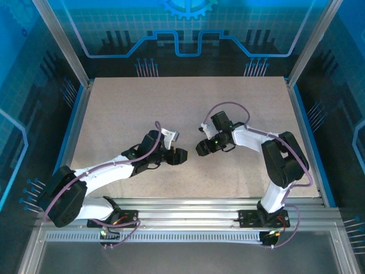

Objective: Remove the keys from the keyring

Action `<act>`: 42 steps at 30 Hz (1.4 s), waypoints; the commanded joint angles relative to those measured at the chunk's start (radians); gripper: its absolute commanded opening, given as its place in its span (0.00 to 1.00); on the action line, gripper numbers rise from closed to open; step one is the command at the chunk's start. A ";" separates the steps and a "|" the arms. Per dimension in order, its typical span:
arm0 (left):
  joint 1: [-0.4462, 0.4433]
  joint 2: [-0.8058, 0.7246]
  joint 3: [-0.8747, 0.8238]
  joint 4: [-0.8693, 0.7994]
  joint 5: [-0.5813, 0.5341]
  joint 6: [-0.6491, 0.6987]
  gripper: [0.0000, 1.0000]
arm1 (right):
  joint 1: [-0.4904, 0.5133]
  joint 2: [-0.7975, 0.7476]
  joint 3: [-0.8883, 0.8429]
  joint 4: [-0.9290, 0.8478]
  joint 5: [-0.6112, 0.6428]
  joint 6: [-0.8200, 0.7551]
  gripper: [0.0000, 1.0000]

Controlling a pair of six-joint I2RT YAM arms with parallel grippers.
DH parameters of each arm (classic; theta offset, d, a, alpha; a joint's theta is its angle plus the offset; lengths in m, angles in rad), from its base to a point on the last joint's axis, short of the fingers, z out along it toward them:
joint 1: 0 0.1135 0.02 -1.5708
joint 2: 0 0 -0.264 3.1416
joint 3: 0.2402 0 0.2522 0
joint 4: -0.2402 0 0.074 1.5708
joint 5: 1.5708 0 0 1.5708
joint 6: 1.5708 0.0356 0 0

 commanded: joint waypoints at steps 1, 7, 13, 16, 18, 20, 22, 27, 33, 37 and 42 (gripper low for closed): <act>0.006 -0.022 -0.012 0.006 0.018 -0.019 0.58 | 0.004 0.030 0.023 0.033 -0.032 -0.028 0.62; 0.007 -0.023 -0.017 0.009 0.012 -0.020 0.58 | -0.003 0.039 0.044 0.039 -0.032 -0.041 0.62; 0.007 -0.021 -0.014 0.008 0.015 -0.021 0.58 | 0.000 0.059 0.054 0.023 -0.019 -0.060 0.62; 0.007 -0.027 -0.015 0.003 0.012 -0.016 0.58 | 0.006 0.058 0.064 -0.007 0.022 -0.043 0.62; 0.008 -0.030 -0.016 0.000 0.011 -0.013 0.58 | 0.008 0.057 0.075 -0.041 0.063 -0.026 0.61; 0.008 -0.035 -0.017 0.000 0.011 -0.013 0.58 | 0.010 0.048 0.070 -0.060 0.084 -0.017 0.61; 0.009 -0.037 -0.018 0.002 0.012 -0.011 0.58 | 0.011 0.050 0.081 -0.096 0.106 -0.023 0.61; 0.012 -0.031 -0.012 0.003 0.017 -0.007 0.58 | 0.017 0.074 0.121 -0.172 0.164 -0.042 0.61; 0.014 -0.043 -0.019 0.002 0.017 -0.006 0.58 | 0.025 0.057 0.106 -0.198 0.258 -0.056 0.58; 0.016 -0.041 -0.017 0.000 0.020 -0.006 0.58 | 0.038 0.055 0.105 -0.199 0.308 -0.067 0.58; 0.015 -0.040 -0.018 0.002 0.017 -0.005 0.58 | 0.063 0.091 0.134 -0.221 0.351 -0.085 0.56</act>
